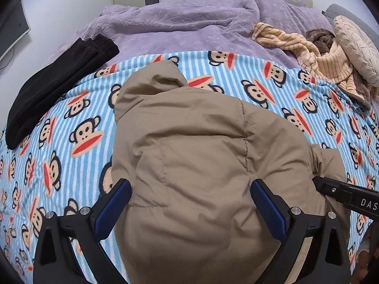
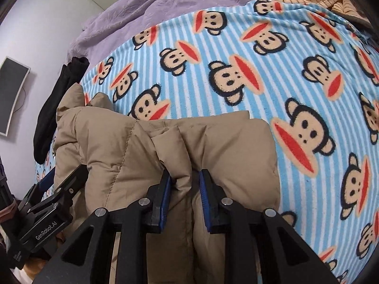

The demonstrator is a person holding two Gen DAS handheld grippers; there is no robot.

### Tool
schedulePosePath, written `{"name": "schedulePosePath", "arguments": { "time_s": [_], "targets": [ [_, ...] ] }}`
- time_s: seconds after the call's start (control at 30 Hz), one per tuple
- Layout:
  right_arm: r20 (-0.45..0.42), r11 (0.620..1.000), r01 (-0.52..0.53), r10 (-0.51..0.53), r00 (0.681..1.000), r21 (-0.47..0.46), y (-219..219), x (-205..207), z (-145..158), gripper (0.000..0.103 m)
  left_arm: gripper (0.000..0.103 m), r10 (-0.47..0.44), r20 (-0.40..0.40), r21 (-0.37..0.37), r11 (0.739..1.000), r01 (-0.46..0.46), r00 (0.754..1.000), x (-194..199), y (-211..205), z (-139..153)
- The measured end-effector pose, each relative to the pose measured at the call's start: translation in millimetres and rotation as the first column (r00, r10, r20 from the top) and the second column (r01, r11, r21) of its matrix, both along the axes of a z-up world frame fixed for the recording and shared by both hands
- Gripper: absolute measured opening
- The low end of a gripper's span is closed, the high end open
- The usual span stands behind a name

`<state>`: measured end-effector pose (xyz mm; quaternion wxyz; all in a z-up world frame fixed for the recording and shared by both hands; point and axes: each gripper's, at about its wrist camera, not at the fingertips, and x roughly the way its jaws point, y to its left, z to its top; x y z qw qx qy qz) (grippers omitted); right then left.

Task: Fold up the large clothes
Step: 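Set the folded jacket down flat and open the right tool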

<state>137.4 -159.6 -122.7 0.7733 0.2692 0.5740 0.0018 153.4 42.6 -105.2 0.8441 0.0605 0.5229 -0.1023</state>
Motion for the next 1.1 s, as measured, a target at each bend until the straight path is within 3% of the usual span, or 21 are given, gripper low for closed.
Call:
{"name": "schedulePosePath", "arguments": {
  "time_s": [0.2,0.5,0.6,0.77,1.1],
  "targets": [
    [-0.001,0.999,-0.029,0.029,1.000,-0.015,5,-20,25,0.028,0.101,0.014,-0.034,-0.005,1.000,-0.014,0.999,-31,28,16],
    [-0.029,0.998,-0.058,0.058,0.998,-0.025,24,-83,56,0.028,0.101,-0.004,-0.104,-0.013,1.000,0.003,0.995,-91,66,28],
    [-0.040,0.999,-0.031,0.030,0.999,-0.028,27,-102,64,0.040,0.101,-0.005,-0.113,-0.021,1.000,0.003,0.994,-107,74,33],
    [-0.067,0.999,0.005,-0.008,0.998,-0.049,34,-128,74,0.041,0.102,-0.008,-0.131,-0.056,0.998,0.001,0.991,-128,85,45],
    [-0.075,0.997,-0.015,0.010,0.997,-0.075,51,-155,104,0.049,0.102,0.020,-0.085,-0.018,1.000,-0.022,0.996,-162,90,79]
  ]
}}
